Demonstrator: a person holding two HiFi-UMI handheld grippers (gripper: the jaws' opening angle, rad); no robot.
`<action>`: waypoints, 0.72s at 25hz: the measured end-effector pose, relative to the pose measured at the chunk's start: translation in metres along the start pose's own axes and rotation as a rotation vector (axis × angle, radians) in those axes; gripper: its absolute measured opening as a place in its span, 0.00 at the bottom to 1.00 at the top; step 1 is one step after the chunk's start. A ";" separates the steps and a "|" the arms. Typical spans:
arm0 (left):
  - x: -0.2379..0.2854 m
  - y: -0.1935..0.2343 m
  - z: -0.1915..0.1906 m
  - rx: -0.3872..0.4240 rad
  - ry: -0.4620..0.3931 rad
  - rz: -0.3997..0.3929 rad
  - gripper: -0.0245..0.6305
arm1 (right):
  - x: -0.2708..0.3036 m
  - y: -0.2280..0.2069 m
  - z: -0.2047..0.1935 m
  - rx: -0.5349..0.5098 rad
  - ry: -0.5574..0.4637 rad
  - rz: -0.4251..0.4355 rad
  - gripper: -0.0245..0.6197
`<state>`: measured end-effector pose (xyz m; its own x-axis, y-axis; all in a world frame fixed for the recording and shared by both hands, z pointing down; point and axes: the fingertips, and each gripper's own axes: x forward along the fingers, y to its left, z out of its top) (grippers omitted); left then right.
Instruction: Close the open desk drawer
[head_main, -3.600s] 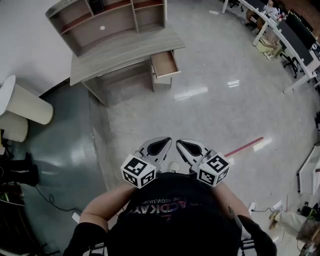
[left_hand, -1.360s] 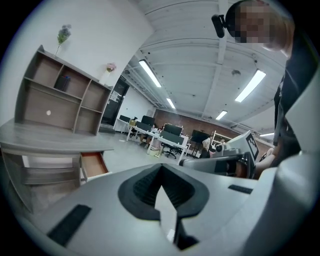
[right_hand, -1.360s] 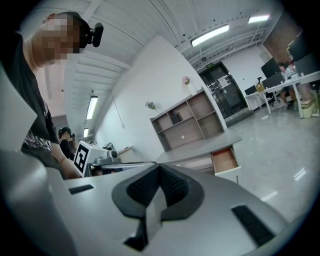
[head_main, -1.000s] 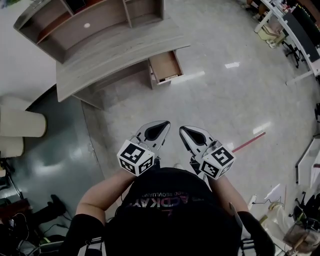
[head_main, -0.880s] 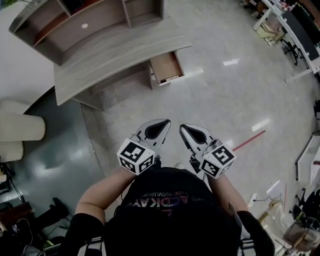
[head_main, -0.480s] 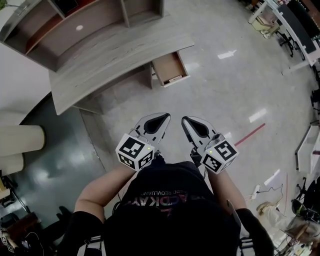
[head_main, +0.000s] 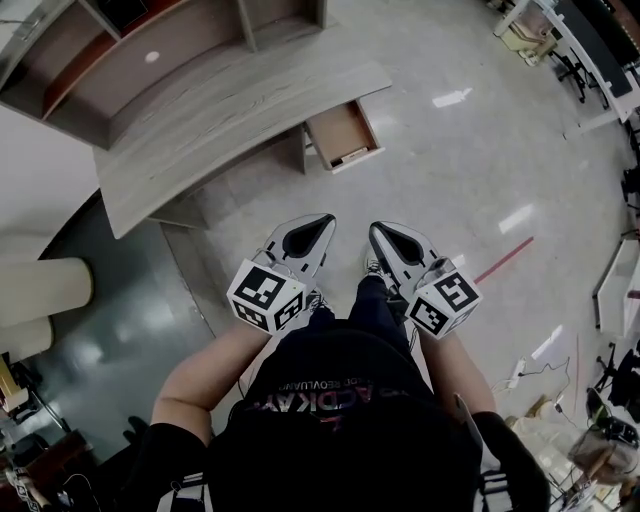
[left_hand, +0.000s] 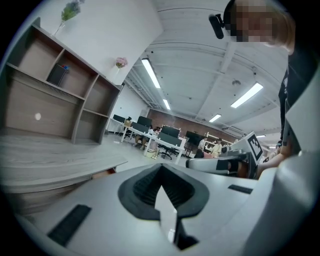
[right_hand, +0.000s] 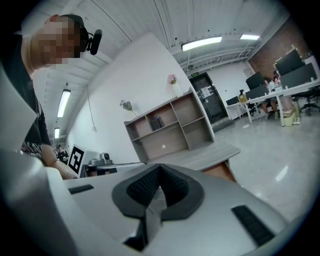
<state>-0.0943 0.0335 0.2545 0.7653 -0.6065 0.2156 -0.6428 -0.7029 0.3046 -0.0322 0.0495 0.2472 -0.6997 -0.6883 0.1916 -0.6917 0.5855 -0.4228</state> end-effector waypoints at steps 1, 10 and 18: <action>0.002 0.002 -0.001 -0.001 0.004 0.005 0.05 | 0.001 -0.004 0.002 0.002 -0.003 -0.002 0.06; 0.029 0.024 0.002 -0.017 0.018 0.116 0.05 | 0.022 -0.051 0.021 0.011 -0.007 0.049 0.06; 0.062 0.047 -0.003 -0.060 0.036 0.198 0.05 | 0.049 -0.103 0.026 0.019 0.016 0.091 0.07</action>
<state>-0.0772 -0.0357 0.2849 0.6259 -0.7161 0.3089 -0.7783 -0.5475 0.3075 0.0089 -0.0555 0.2770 -0.7622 -0.6258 0.1657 -0.6218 0.6367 -0.4560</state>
